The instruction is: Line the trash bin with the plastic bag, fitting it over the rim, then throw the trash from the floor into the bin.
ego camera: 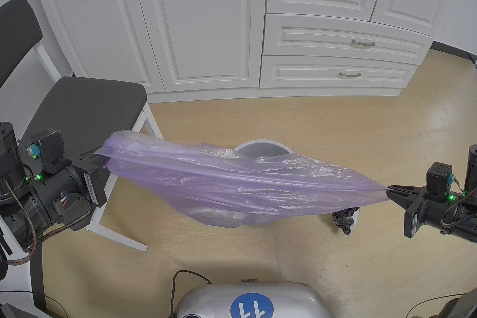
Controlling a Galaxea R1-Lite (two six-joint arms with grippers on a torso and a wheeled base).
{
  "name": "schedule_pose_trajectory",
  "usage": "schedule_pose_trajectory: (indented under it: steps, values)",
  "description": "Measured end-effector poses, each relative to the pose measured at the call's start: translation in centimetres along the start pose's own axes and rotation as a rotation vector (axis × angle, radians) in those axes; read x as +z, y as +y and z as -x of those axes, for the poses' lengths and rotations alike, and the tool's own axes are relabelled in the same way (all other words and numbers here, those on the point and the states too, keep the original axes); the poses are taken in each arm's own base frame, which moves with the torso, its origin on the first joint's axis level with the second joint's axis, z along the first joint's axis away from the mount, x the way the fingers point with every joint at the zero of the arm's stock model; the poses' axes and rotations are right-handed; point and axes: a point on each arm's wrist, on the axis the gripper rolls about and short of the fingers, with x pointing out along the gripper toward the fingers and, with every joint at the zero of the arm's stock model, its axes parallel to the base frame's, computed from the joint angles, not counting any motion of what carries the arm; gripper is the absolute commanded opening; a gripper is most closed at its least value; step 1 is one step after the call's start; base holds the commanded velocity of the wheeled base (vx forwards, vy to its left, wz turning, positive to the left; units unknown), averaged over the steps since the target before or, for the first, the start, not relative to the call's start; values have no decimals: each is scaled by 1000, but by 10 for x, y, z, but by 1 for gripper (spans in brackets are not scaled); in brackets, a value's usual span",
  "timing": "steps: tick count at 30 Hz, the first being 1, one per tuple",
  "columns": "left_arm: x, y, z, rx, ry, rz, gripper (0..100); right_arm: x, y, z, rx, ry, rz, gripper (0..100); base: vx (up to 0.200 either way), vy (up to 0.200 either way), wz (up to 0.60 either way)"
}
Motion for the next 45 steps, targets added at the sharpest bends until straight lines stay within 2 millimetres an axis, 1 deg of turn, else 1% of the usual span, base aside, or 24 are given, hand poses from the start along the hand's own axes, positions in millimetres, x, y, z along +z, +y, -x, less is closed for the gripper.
schedule_pose_trajectory:
  steps: [29, 36, 41, 45]
  values:
    - [-2, 2, -7, 24, 19, -14, 0, 2, -7, -3, -43, 7, -13, 0, 0, 0, 0]
    - [0, 1, -14, 22, 19, -16, 0, 8, -9, -7, -66, 3, -34, 0, 0, 0, 0]
    - [3, -3, -23, 11, 23, -35, 0, 14, -9, -13, -78, -7, -108, 0, 0, 0, 0]
    - [4, -8, -33, -4, 27, -41, 0, 21, -7, -21, -90, -11, -179, 0, 0, 0, 0]
